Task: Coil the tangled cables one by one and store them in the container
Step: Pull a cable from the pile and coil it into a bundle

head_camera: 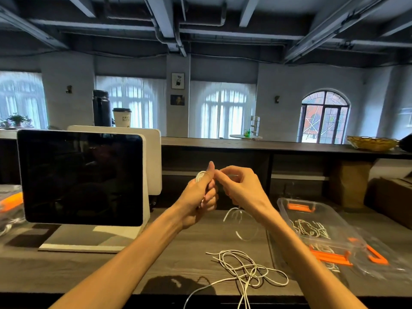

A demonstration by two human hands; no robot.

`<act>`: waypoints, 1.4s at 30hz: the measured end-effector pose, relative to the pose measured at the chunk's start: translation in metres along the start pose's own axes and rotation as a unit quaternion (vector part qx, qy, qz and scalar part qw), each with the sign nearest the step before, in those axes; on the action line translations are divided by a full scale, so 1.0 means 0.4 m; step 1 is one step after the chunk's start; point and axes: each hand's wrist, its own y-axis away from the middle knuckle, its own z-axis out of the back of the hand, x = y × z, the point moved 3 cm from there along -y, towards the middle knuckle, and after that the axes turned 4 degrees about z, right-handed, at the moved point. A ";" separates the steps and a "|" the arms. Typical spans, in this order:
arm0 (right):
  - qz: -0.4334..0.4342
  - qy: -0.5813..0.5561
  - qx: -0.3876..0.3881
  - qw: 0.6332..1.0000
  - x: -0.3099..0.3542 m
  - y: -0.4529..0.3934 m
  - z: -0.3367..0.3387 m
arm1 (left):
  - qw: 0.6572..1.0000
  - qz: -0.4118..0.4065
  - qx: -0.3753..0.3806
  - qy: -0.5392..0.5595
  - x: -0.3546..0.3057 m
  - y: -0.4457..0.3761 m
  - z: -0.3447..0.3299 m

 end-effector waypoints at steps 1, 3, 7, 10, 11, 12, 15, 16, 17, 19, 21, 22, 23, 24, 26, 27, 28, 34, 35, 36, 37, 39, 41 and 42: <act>0.016 0.028 -0.028 0.999 -0.003 0.002 -0.008 | 0.999 -0.012 -0.036 -0.014 -0.002 -0.003 -0.006; 0.053 0.085 -0.079 0.992 -0.003 0.009 -0.018 | 0.993 -0.034 -0.100 -0.047 -0.003 -0.012 -0.013; 0.090 0.105 -0.151 0.979 0.010 0.027 -0.019 | 0.989 -0.048 -0.127 -0.063 0.000 -0.020 -0.024; 0.090 0.104 -0.163 0.977 0.008 0.035 -0.021 | 0.993 -0.043 -0.105 -0.034 0.004 -0.010 -0.034; 0.100 0.110 -0.157 0.976 0.007 0.037 -0.023 | 0.994 -0.044 -0.099 -0.025 0.003 -0.007 -0.035; 0.115 0.122 -0.147 0.975 0.004 0.042 -0.028 | 0.995 -0.040 -0.095 -0.014 0.004 -0.006 -0.036; 0.156 0.201 -0.093 0.963 -0.003 0.058 -0.056 | 0.995 -0.004 -0.077 0.064 0.011 -0.016 -0.030; 0.165 0.222 -0.074 0.958 -0.006 0.063 -0.066 | 0.991 0.004 -0.064 0.120 0.011 -0.019 -0.029; 0.170 0.234 -0.058 0.955 -0.012 0.069 -0.075 | 0.982 0.005 -0.058 0.178 0.010 -0.022 -0.024; 0.164 0.236 -0.042 0.957 -0.025 0.083 -0.088 | 0.958 -0.007 -0.068 0.279 -0.001 -0.033 -0.003; 0.144 0.224 -0.047 0.963 -0.037 0.099 -0.092 | 0.938 -0.014 -0.097 0.333 -0.014 -0.049 0.034; 0.143 0.229 -0.050 0.961 -0.039 0.109 -0.092 | 0.938 -0.009 -0.112 0.327 -0.020 -0.054 0.052; 0.159 0.260 -0.047 0.951 -0.040 0.118 -0.093 | 0.948 -0.005 -0.126 0.292 -0.025 -0.059 0.068; 0.186 0.304 -0.038 0.934 -0.035 0.128 -0.095 | 0.962 -0.006 -0.133 0.239 -0.028 -0.060 0.078; 0.236 0.370 0.001 0.898 -0.016 0.140 -0.101 | 0.985 -0.019 -0.137 0.104 -0.028 -0.055 0.080; 0.249 0.376 0.029 0.892 -0.007 0.138 -0.102 | 0.991 -0.021 -0.132 0.031 -0.026 -0.051 0.075; 0.259 0.367 0.056 0.892 0.005 0.133 -0.100 | 0.991 -0.021 -0.127 -0.037 -0.024 -0.046 0.070; 0.296 0.279 0.058 0.912 0.053 0.071 -0.053 | 0.984 -0.003 -0.029 -0.177 -0.040 0.005 0.030; 0.289 0.252 0.049 0.922 0.056 0.061 -0.043 | 0.988 0.014 0.008 -0.153 -0.036 0.013 0.024; 0.277 0.217 0.041 0.935 0.058 0.051 -0.034 | 0.990 0.032 0.046 -0.128 -0.033 0.020 0.018; 0.259 0.180 0.030 0.948 0.060 0.043 -0.027 | 0.989 0.046 0.085 -0.108 -0.029 0.023 0.016; 0.221 0.120 0.010 0.968 0.061 0.029 -0.017 | 0.985 0.058 0.149 -0.071 -0.028 0.028 0.021; 0.188 0.088 -0.003 0.978 0.059 0.023 -0.007 | 0.973 0.068 0.203 -0.082 -0.035 0.037 0.029; 0.172 0.077 0.003 0.982 0.054 0.021 -0.002 | 0.966 0.078 0.221 -0.110 -0.038 0.044 0.031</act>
